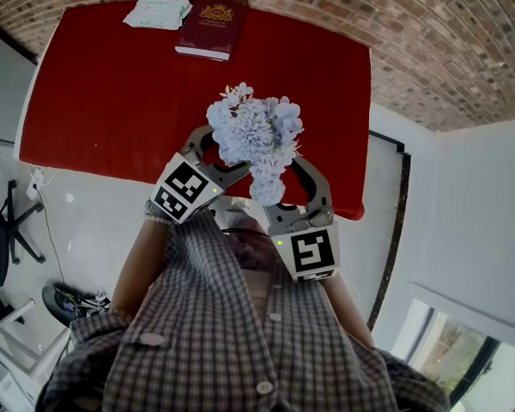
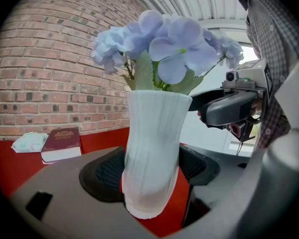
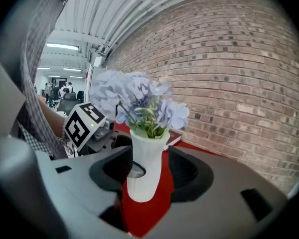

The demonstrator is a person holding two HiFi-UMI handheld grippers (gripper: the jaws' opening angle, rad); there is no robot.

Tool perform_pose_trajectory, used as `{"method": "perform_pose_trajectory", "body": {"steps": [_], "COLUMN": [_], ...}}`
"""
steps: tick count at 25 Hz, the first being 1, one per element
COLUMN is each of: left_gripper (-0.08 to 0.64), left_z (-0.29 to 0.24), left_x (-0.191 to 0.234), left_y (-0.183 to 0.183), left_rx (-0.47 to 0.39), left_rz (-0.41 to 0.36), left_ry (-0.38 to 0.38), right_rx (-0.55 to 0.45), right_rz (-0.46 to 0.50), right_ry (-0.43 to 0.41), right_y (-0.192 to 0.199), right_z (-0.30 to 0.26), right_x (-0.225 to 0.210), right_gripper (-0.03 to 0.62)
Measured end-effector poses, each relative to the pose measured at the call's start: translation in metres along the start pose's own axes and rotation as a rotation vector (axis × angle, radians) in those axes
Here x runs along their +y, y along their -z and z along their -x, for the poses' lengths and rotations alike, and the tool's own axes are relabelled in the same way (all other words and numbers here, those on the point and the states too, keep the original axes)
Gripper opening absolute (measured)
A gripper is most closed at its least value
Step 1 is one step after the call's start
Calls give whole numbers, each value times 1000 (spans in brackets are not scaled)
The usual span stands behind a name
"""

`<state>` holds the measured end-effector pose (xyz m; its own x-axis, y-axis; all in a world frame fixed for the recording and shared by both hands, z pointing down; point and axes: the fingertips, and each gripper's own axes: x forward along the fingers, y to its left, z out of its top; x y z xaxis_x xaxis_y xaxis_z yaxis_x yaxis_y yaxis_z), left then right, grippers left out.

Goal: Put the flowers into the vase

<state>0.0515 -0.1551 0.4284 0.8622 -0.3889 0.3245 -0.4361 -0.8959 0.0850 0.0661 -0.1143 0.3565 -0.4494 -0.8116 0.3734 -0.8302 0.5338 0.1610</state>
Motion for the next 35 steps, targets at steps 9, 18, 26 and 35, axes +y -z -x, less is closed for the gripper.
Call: {"method": "perform_pose_trajectory", "body": {"steps": [9, 18, 26, 35], "left_gripper": [344, 344, 330, 37], "left_z": [6, 35, 71, 99], "left_x": [-4, 1, 9, 21], "left_y": [4, 7, 15, -9], "left_rx": [4, 29, 53, -60], "left_rz": [11, 17, 35, 35], "left_ry": [10, -5, -78, -184], "right_rx": [8, 36, 29, -7], "right_rz": [-107, -133, -144, -163], "right_ry": [32, 49, 69, 119], "right_y": [17, 26, 34, 30], "right_z": [2, 2, 4, 10], "right_x": [-12, -17, -18, -25], "right_gripper": [225, 238, 189, 26]}}
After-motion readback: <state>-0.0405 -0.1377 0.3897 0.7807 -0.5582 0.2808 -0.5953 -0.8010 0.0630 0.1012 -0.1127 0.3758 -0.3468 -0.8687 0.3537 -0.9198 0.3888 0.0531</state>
